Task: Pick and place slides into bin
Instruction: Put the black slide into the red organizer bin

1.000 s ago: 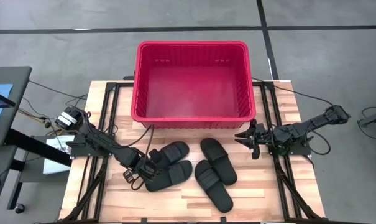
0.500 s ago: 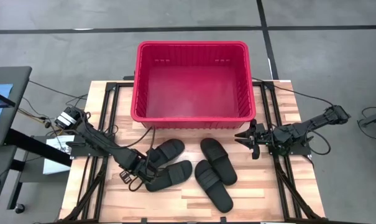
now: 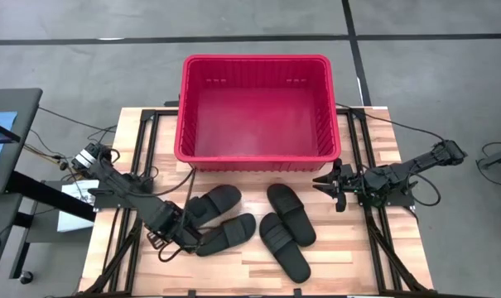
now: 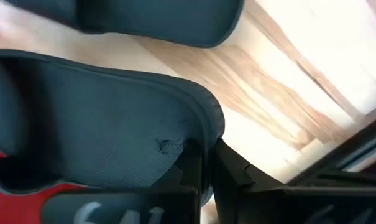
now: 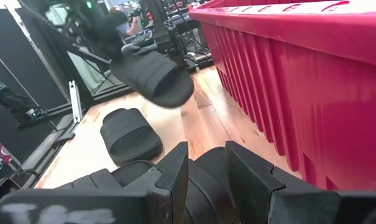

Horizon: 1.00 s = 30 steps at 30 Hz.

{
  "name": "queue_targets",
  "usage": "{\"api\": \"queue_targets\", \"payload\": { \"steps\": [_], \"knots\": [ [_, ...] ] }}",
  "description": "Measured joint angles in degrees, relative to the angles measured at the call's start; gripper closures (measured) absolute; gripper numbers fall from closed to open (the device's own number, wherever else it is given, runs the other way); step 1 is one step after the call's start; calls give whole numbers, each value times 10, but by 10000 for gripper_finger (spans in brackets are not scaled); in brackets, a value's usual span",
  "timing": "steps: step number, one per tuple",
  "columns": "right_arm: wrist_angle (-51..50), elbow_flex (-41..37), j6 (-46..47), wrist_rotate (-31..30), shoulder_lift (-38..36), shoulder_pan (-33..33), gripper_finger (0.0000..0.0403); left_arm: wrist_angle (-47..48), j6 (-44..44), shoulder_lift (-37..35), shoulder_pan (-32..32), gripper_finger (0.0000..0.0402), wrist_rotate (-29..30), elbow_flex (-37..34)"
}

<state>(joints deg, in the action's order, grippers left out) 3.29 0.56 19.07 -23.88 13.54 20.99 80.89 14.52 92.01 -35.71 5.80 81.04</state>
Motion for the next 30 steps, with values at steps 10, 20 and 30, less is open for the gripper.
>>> {"api": "queue_targets", "payload": {
  "steps": [10, 20, 30],
  "knots": [
    [0, 0, 0, 0, 0, 0, 305, 93, -95, -1, -25, 401, 9, 141],
    [0, 0, 0, 0, 0, 0, 305, 92, -224, -1, -49, 401, 126, 256],
    [0, 0, 0, 0, 0, 0, 305, 88, -278, -1, 9, 401, 299, 325]
  ]
}}
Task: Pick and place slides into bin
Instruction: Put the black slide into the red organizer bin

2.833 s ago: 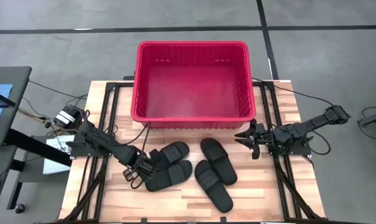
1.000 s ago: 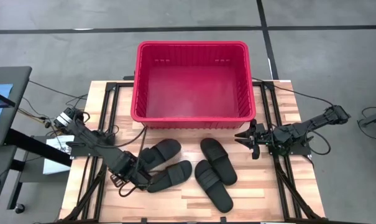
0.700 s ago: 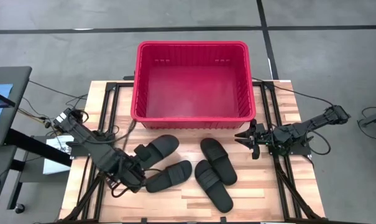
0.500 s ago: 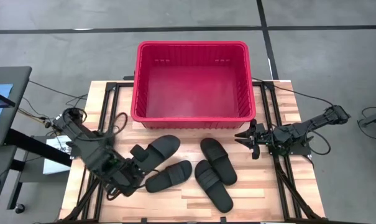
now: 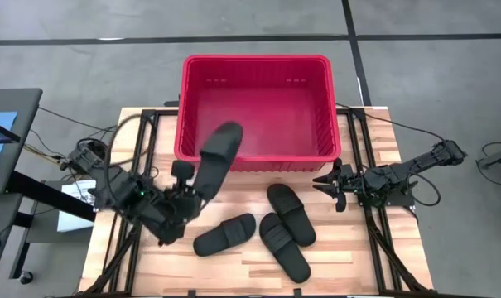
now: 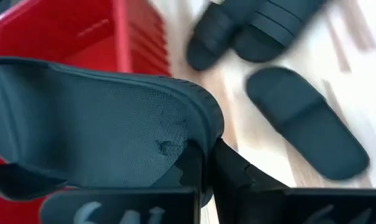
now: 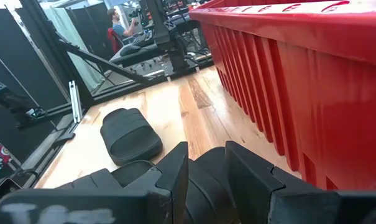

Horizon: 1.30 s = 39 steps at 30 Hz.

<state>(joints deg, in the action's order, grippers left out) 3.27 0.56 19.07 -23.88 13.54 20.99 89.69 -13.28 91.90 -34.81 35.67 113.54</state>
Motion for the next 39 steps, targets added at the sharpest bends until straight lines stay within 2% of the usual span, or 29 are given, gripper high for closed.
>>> {"api": "queue_targets", "payload": {
  "steps": [5, 12, 23, 29, 35, 39],
  "knots": [
    [0, 0, 0, 0, 0, 0, 305, -5, 12, 0, 58, 401, 6, 18],
    [0, 0, 0, 0, 0, 0, 305, -8, 103, 0, 188, 401, 2, 20],
    [0, 0, 0, 0, 0, 0, 305, -90, 285, 1, 412, 401, -148, 16],
    [0, 0, 0, 0, 0, 0, 305, -95, 342, 1, 510, 401, -177, 16],
    [0, 0, 0, 0, 0, 0, 305, -97, 388, 1, 585, 401, -263, 16],
    [0, 0, 0, 0, 0, 0, 305, -93, 392, 15, 612, 401, -285, 15]
  ]
}}
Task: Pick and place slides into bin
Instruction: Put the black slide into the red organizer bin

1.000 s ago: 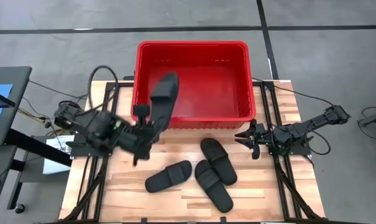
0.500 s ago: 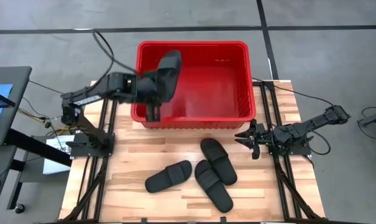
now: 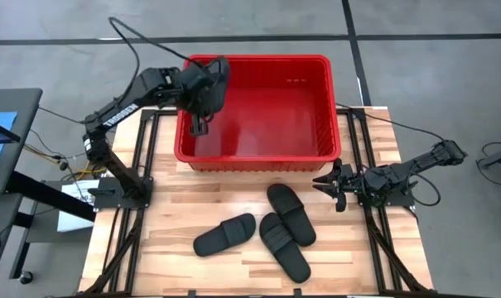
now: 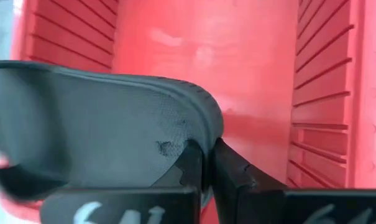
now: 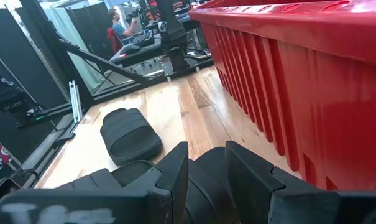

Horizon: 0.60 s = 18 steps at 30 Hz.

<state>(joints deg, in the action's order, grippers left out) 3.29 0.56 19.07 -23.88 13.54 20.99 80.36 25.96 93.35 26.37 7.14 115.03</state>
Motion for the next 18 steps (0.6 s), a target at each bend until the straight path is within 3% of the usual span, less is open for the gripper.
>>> {"api": "queue_targets", "payload": {
  "steps": [11, 18],
  "knots": [
    [0, 0, 0, 0, 0, 0, 305, 16, 14, 69, 17, 401, -24, -1],
    [0, 0, 0, 0, 0, 0, 305, 14, 11, 68, 42, 401, -41, -24]
  ]
}}
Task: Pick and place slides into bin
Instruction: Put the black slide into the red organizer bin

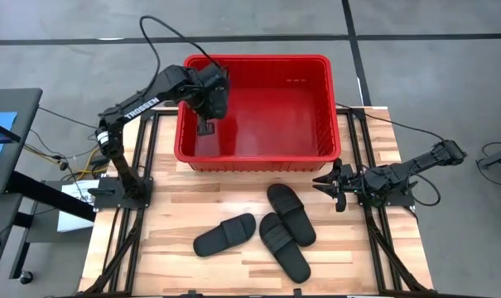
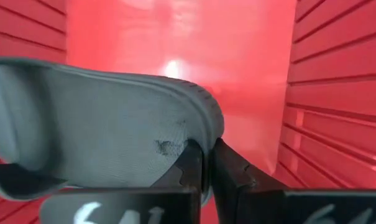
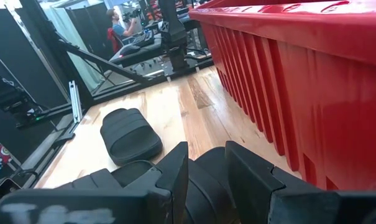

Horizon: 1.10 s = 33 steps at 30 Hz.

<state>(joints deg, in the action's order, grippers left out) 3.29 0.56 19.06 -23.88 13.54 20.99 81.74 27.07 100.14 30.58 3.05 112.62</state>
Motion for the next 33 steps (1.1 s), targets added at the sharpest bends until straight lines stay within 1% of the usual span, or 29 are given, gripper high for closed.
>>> {"api": "queue_targets", "payload": {
  "steps": [4, 7, 14, 19, 25, 33],
  "knots": [
    [0, 0, 0, 0, 0, 0, 305, -14, -2, -4, 6, 401, -10, -51],
    [0, 0, 0, 0, 0, 0, 305, -43, 7, -3, 5, 401, -14, -87],
    [0, 0, 0, 0, 0, 0, 305, -94, 20, -4, 19, 401, -37, -146],
    [0, 0, 0, 0, 0, 0, 305, -123, 30, -4, 35, 401, -39, -185],
    [0, 0, 0, 0, 0, 0, 305, -171, 39, -3, 47, 401, -41, -227],
    [0, 0, 0, 0, 0, 0, 305, -189, 53, -4, 54, 401, -43, -250]
  ]
}}
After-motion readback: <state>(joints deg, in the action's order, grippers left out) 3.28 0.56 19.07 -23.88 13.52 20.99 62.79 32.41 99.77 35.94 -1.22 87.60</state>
